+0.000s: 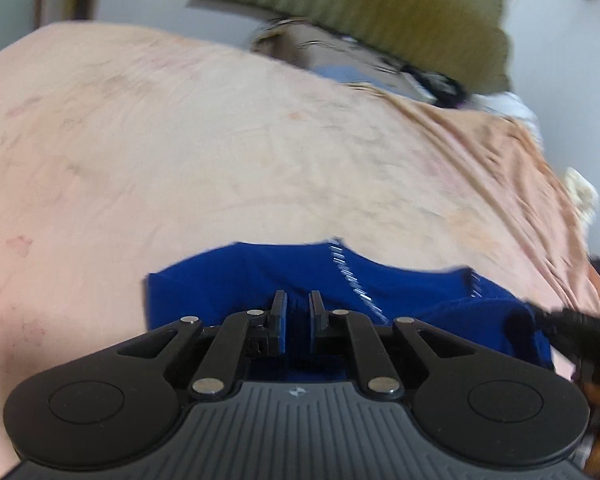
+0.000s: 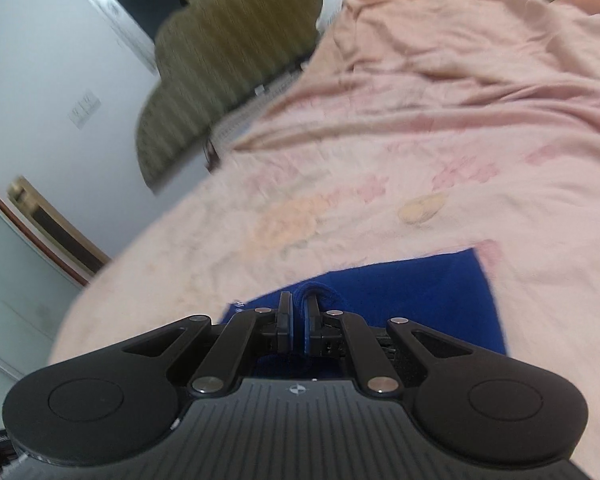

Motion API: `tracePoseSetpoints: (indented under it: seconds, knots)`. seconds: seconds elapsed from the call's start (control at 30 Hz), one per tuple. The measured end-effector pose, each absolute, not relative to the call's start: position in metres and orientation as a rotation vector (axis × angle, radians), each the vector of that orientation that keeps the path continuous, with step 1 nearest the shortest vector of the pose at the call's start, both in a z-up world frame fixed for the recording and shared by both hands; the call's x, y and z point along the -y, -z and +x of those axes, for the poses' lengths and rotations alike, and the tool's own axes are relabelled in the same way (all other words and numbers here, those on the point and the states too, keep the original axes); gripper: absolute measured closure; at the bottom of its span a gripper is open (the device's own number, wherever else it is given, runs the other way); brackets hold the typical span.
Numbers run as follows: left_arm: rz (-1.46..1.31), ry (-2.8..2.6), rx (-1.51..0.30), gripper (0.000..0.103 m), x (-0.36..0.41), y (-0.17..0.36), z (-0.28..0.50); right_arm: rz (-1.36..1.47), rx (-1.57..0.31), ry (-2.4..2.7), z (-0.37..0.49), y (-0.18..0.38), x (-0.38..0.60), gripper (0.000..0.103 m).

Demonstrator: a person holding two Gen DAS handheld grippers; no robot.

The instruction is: Fold small clothes

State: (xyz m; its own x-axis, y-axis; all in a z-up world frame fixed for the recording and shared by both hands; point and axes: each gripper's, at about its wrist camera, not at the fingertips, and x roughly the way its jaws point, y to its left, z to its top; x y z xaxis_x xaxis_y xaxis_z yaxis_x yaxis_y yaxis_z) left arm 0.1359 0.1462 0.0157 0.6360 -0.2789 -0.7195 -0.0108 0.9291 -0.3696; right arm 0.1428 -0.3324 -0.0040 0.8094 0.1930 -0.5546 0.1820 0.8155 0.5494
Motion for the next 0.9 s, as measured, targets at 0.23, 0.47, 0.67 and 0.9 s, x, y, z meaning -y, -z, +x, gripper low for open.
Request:
tracePoseSetpoints:
  seconds: [0.23,0.47,0.67,0.9]
  knots:
    - [-0.467,0.067,-0.849,0.073,-0.195,-0.018,0.132,0.625,-0.596,0.067,0.151,0.013,0.339,0.052]
    - [-0.322,0.131,-0.816,0.039,-0.188,-0.028,0.105,0.52,-0.532,0.01,0.135,-0.011,0.34,0.051]
    - [0.013,0.193,-0.771,0.023,-0.124,-0.032,0.099,0.388,-0.691,-0.151,0.161,0.005,0.305,0.047]
    - [-0.016,-0.129,-0.82,0.025,-0.16,-0.011,0.121,0.146,-0.695,0.107,0.182,0.009,0.288,0.04]
